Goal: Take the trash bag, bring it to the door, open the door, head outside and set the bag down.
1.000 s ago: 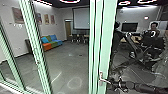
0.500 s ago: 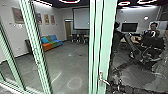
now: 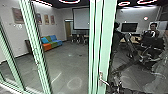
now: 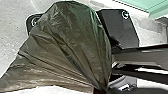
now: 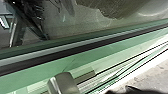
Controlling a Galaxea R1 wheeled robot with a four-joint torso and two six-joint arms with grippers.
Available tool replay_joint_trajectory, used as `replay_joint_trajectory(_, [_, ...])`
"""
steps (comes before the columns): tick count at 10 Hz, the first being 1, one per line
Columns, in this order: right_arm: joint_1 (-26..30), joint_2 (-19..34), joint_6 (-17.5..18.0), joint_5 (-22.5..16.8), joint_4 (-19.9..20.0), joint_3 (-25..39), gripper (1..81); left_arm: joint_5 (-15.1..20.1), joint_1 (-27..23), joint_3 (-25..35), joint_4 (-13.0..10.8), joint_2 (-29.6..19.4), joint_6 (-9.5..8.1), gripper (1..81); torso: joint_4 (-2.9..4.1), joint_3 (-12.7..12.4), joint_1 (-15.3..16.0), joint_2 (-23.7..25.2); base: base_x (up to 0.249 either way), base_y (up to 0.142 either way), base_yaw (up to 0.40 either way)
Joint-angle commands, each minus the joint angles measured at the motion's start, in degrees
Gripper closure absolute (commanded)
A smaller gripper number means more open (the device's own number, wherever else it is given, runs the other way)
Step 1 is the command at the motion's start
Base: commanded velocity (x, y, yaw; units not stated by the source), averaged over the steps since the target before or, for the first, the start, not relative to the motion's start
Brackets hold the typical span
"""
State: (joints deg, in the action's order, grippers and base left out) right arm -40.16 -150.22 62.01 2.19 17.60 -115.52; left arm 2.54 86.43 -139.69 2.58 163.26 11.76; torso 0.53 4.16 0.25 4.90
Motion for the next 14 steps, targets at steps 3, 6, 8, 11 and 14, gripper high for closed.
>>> replay_joint_trajectory(3, [-0.7,-3.1,-2.3,-20.4,-5.8,2.4,1.0,3.3,-2.8,0.5,0.3,-0.6,0.10,81.1,0.00,0.0,0.0,0.0,0.000,0.000,0.000])
replay_joint_trajectory(6, [-2.4,-4.8,-2.3,-20.9,-8.6,0.6,1.0,3.3,-2.8,0.5,0.3,-0.6,0.10,81.1,-0.02,0.0,0.0,0.0,0.000,0.000,0.000])
replay_joint_trajectory(8, [-3.0,-5.4,-2.4,-21.0,-8.6,-0.2,1.0,3.3,-2.8,0.5,0.4,-0.6,0.10,81.1,-0.02,0.0,0.0,0.0,0.000,0.000,0.000])
replay_joint_trajectory(11, [-3.0,-5.4,-2.4,-21.0,-8.6,-0.1,1.0,3.3,-2.8,0.5,0.4,-0.6,0.10,81.1,-0.05,0.0,0.0,0.0,0.000,0.000,0.000])
replay_joint_trajectory(14, [-3.0,-5.2,-2.4,-20.7,-8.6,-0.2,1.0,3.3,-2.8,0.5,0.4,-0.7,0.02,81.1,-0.05,4.4,0.0,0.0,0.000,0.000,0.000])
